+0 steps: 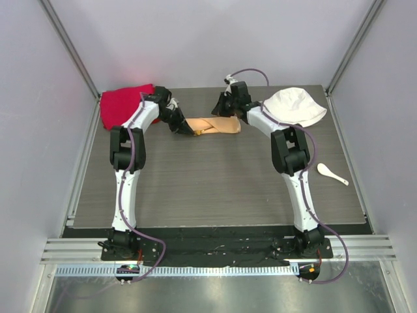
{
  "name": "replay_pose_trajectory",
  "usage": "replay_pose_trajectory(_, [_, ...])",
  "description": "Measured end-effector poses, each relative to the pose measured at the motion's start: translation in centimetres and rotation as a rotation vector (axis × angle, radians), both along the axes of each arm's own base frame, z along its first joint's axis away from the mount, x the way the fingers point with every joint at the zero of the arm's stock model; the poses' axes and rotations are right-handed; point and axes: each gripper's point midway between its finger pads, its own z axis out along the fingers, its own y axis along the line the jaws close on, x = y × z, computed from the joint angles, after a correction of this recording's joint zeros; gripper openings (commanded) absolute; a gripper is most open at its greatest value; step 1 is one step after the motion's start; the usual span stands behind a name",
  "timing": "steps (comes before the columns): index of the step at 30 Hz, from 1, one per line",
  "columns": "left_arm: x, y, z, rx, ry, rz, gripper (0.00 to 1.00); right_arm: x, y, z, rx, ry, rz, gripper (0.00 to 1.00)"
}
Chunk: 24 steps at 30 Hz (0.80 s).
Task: Fold the napkin into a case and place the utensils inside
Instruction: Insert the fork into the folded napkin.
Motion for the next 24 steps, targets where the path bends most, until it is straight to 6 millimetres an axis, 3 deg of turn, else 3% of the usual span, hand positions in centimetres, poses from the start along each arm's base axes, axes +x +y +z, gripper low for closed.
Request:
replay_pose_trajectory(4, [0.0,0.0,0.0,0.000,0.000,0.000,0.00,2.4,2.7,-1.0,-0.008,-0.015,0.011,0.01])
replay_pose_trajectory(10, [-0.1,-0.2,-0.1,-0.001,0.005,0.001,0.00,2.5,4.2,-5.0,-0.051,0.040,0.011,0.01])
replay_pose_trajectory(18, [-0.7,-0.4,-0.6,-0.006,0.024,0.010,0.00,2.4,5.6,-5.1,-0.054,0.028,0.032,0.01])
replay_pose_trajectory(24, [-1.1,-0.7,-0.5,-0.006,0.023,0.005,0.00,1.0,7.4,-5.2,-0.067,0.018,0.115,0.01])
